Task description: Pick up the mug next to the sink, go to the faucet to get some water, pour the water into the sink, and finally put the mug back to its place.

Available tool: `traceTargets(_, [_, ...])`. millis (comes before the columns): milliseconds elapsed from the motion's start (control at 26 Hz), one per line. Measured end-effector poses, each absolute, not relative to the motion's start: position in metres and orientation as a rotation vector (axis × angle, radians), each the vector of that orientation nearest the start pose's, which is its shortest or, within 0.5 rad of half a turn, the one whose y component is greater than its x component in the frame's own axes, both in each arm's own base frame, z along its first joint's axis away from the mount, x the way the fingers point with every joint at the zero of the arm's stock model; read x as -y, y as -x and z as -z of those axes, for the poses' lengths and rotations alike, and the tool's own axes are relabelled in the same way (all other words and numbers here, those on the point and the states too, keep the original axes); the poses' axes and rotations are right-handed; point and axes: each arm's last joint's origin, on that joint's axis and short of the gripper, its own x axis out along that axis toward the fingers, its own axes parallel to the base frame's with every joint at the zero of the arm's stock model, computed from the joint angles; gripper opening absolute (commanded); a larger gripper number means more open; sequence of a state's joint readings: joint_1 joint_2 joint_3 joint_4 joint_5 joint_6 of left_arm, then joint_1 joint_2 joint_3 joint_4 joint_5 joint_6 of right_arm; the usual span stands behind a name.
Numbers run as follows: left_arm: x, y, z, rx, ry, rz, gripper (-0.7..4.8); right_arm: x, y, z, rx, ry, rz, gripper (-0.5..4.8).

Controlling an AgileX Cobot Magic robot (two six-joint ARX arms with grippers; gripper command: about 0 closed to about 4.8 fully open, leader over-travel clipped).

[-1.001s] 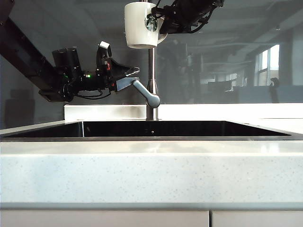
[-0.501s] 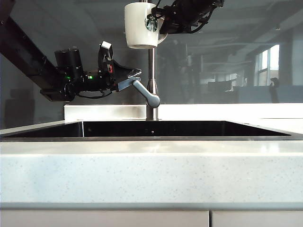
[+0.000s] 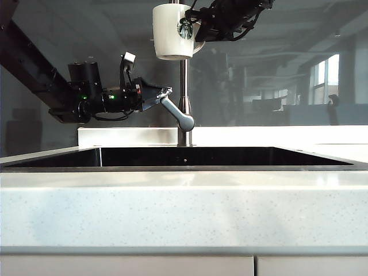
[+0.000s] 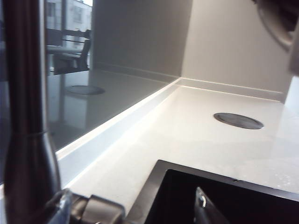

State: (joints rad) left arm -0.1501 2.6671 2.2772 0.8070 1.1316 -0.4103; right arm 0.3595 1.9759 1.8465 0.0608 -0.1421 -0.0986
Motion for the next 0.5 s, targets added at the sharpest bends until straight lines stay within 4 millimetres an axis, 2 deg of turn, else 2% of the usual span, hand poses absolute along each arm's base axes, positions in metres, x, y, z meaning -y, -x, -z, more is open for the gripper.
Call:
traceTargets(347, [0.1124,-0.5712,-0.2121,0.135,0.084,1.247,3.3,-0.1653,-0.4396,-0.3696,-0.04,0.106,-0.493,-0.05])
traceTargets(501, [0.112,-0.5735,-0.2108,0.144,0.079,1.179,2.93,-0.1652,-0.4392,-0.3704,-0.036,0.107,-0.494,-0.05])
